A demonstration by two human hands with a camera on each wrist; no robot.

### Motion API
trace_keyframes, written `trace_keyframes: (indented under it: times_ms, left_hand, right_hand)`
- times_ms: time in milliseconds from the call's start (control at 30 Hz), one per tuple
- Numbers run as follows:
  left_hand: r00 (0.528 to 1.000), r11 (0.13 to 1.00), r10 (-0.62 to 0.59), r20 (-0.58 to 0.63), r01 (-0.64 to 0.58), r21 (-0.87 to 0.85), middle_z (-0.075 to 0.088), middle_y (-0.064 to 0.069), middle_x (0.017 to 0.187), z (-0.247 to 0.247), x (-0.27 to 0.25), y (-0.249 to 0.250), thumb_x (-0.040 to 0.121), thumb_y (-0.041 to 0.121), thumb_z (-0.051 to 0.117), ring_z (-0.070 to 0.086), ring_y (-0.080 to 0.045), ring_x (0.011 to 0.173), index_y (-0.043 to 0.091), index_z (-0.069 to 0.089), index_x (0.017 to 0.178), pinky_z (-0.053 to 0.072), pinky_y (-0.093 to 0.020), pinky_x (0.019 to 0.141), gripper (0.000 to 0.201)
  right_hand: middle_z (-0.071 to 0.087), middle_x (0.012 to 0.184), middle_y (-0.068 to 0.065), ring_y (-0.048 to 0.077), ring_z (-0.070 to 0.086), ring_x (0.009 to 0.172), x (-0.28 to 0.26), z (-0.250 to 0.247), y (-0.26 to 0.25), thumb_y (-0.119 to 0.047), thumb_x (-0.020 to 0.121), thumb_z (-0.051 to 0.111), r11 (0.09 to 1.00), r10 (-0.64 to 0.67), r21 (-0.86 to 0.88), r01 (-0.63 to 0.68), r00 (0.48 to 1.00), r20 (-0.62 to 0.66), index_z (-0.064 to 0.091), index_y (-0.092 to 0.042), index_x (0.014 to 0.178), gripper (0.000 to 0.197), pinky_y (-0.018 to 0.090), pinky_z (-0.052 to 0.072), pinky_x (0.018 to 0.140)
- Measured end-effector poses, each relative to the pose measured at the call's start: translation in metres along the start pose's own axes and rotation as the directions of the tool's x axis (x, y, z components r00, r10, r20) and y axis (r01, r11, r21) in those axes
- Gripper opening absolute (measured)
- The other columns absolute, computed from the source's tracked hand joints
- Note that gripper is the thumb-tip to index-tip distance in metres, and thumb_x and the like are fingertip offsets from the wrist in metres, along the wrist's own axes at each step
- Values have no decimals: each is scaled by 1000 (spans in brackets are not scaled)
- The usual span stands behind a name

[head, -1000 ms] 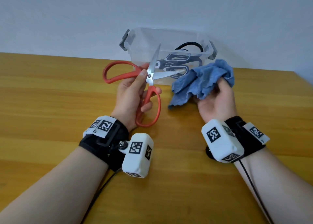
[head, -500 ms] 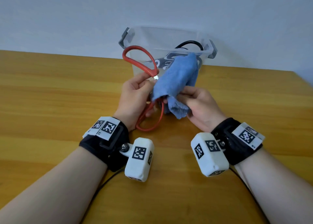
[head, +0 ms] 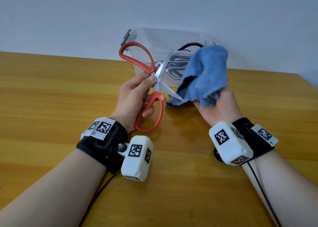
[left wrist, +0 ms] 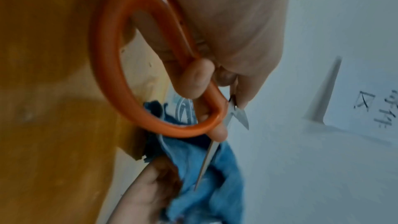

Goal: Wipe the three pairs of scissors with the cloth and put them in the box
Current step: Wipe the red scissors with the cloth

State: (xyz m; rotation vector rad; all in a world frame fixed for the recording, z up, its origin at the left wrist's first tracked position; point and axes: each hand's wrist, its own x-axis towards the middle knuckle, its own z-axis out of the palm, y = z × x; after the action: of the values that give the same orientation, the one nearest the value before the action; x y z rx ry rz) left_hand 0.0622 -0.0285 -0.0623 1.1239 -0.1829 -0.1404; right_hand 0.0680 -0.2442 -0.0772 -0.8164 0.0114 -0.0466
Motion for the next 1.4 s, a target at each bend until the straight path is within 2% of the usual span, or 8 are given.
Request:
trace_keyframes:
  times_ms: [133,233,367,533,800,1133,1267,1400]
  left_hand:
    - [996,992,-7,90,-4,127,67,-15,75,4,-1,-6,103,8,55,58,-18,41,13,70,123,29,-17,31,25]
    - [985,967,-66,157,24,255,66,-6,68,5,0,-12,105,8,52,41,-9,35,9,71,110,30,-17,31,19]
    - [981,936,-109,158,48,347,60,-5,60,6,0,-14,107,13,50,40,-11,36,2,64,94,29,-18,31,22]
    - [970,939,-89,225,6,345,67,-20,71,6,0,-12,108,14,48,48,-12,36,-3,63,117,29,-17,31,25]
    - [969,943,-93,230,11,332,71,-23,72,7,1,-11,106,13,53,53,-31,53,29,70,122,31,-17,35,28]
    - [980,934,-100,171,33,357,51,-4,53,8,0,-11,102,2,58,74,-27,62,14,70,124,32,-18,31,28]
    - [989,946,-80,126,36,322,28,-19,63,5,2,-12,101,3,59,75,-28,64,12,68,130,30,-18,32,31]
    - [995,969,-10,100,-15,246,50,-37,90,4,3,-9,100,5,61,74,-31,66,15,69,129,28,-20,33,31]
  right_hand:
    - [71,96,11,20,70,82,-15,13,12,-16,87,64,938,171,-333,-91,960,219,65,2,108,27,30,57,71]
    - [74,80,2,10,70,72,-22,24,21,-15,78,63,879,158,-475,-31,960,229,68,-1,94,22,21,55,67]
    - [76,77,3,13,73,70,-21,30,28,-13,77,68,891,75,-453,-4,987,140,69,-2,88,16,25,58,62]
    - [68,69,20,32,62,48,-22,36,26,-9,84,66,939,-9,-344,22,999,39,66,11,89,21,33,51,43]
    - [66,110,37,42,67,86,-18,29,25,-9,97,62,933,-134,-350,86,984,-116,66,12,112,26,46,56,68]
    - [76,103,16,29,74,93,-12,26,17,-7,100,58,959,-176,-264,106,950,-256,68,-2,106,13,41,62,80]
    - [73,98,15,28,72,82,-6,15,7,-2,101,52,984,-177,-56,168,929,-326,65,-1,109,15,36,60,69]
    - [74,85,7,19,72,75,-8,17,6,-3,101,54,988,-132,-105,110,962,-237,67,-6,97,14,29,58,63]
